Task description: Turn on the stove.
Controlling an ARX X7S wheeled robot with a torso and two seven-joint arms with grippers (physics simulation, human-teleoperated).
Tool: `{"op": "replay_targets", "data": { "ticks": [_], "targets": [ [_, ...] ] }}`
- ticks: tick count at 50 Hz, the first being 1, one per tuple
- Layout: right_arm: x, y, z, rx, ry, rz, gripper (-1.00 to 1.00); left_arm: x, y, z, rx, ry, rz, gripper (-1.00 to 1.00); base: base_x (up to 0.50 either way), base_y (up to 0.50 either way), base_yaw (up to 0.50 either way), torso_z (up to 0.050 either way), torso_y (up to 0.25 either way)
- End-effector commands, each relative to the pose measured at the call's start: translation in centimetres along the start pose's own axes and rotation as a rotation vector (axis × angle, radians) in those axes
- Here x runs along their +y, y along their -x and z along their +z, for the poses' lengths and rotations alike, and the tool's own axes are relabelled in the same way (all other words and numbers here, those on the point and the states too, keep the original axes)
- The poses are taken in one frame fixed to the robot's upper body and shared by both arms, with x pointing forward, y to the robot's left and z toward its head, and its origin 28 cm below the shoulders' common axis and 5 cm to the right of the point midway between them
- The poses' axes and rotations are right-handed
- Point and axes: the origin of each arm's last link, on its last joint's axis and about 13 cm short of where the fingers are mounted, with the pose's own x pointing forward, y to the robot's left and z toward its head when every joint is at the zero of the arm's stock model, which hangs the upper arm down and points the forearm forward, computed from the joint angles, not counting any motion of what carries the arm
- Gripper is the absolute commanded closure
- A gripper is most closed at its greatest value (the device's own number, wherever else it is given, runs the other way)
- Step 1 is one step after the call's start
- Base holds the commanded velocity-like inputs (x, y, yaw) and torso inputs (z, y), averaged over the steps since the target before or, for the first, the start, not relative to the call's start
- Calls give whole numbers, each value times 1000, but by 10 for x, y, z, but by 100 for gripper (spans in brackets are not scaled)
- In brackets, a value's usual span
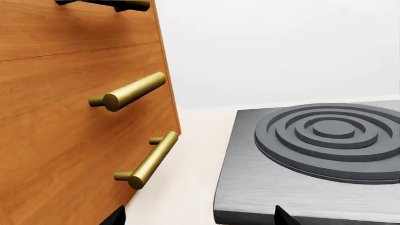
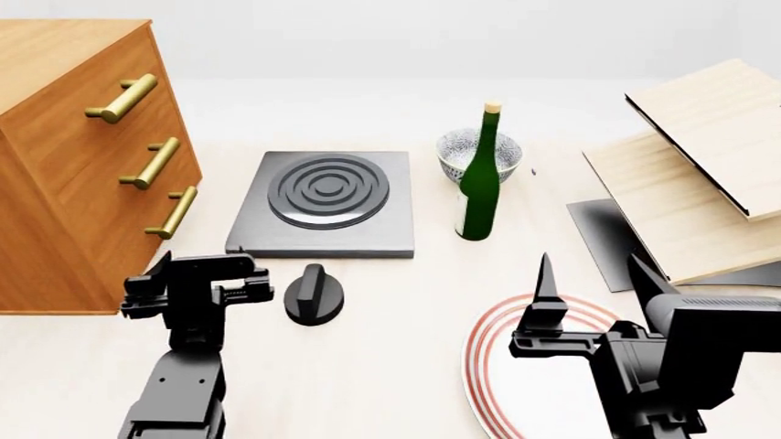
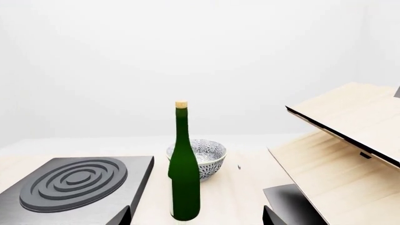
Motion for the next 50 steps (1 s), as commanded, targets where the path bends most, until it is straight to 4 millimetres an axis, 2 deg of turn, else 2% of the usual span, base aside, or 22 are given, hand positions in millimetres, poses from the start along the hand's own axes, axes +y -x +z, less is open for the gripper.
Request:
{"op": "replay_targets", "data": {
  "ticks": [1, 10, 35, 46, 49, 50],
  "targets": [
    [0, 1, -3, 3, 0, 1, -100, -16, -6, -15, 13, 1, -12, -100, 0, 0, 0, 0, 0],
    [2, 0, -4, 6, 0, 6, -100, -28, -4, -32, 55, 17, -18, -100, 0, 0, 0, 0, 0],
    [2, 1, -6, 8, -9, 11, -100, -69, 43, -40, 107, -20, -173, -100, 0, 0, 0, 0, 0],
    [0, 1, -5, 8, -11, 8, -100, -97, 58, -26, 113, -19, -300, -100, 0, 0, 0, 0, 0],
    [0, 1, -4, 4, -13, 10, -100, -100, 65, -19, 117, -7, -338, -100, 0, 0, 0, 0, 0],
    [0, 1, -3, 3, -15, 11, -100, -99, 70, -10, 88, -3, -363, -100, 0, 0, 0, 0, 0]
  ]
}}
